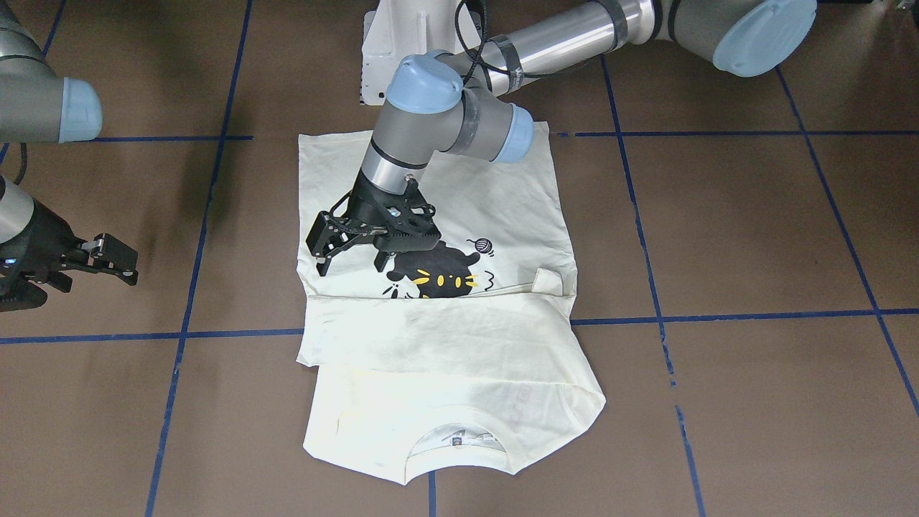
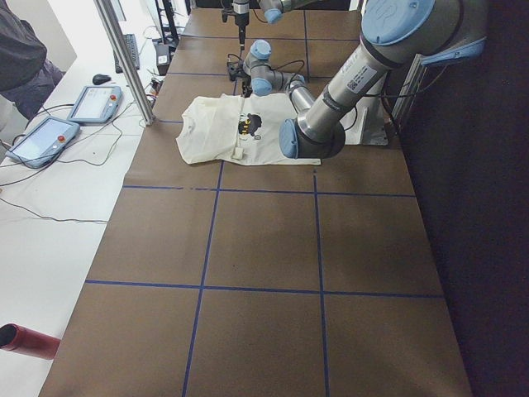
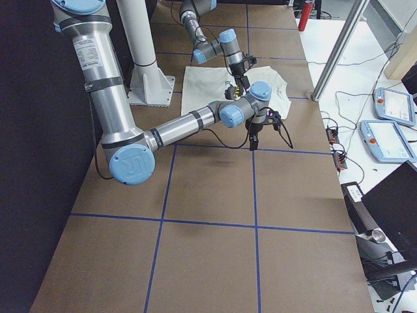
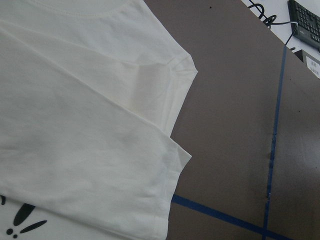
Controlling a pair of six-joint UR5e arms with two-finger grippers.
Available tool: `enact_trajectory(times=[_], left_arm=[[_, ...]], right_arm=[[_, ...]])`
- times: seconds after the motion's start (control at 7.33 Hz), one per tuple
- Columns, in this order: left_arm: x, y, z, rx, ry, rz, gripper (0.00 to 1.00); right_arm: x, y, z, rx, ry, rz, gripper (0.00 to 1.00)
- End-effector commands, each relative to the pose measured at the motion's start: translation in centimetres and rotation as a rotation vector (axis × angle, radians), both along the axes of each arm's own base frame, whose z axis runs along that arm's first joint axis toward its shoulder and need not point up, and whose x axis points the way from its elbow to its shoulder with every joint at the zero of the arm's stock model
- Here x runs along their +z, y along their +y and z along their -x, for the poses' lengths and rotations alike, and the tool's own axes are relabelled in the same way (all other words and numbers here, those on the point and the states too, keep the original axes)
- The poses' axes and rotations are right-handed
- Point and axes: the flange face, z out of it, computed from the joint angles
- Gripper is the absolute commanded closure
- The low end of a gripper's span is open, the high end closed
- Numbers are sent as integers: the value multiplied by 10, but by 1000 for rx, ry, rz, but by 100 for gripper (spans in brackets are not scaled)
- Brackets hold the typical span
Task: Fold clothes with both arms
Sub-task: 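Release the sleeve with the left gripper while the right gripper moves to the shirt side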
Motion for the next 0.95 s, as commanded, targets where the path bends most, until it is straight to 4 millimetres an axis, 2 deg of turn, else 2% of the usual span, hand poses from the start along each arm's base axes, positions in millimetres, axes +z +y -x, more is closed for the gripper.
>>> enact_trajectory(times=[0.0,0.14,0.27,0.41,0.55,0.68,0.82], left_arm=[[41,31,71,99,-147,-46,0],[66,56,119,133,-207,-102,0],[91,80,156,173,-266,-150,0],[116,90,173,200,-313,-177,0],[135,92,176,208,-339,-160,0],[137,92,176,207,-342,-158,0],[137,92,177,207,-342,-158,0]], right_arm=[[-45,53,60,54,-76,29,0],[-54,99,108,126,-108,28,0],[-64,135,140,154,-125,35,0],[-70,164,163,161,-133,70,0],[-74,211,194,190,-123,73,0],[-70,254,207,175,-112,85,0],[-59,292,211,157,-88,92,0]])
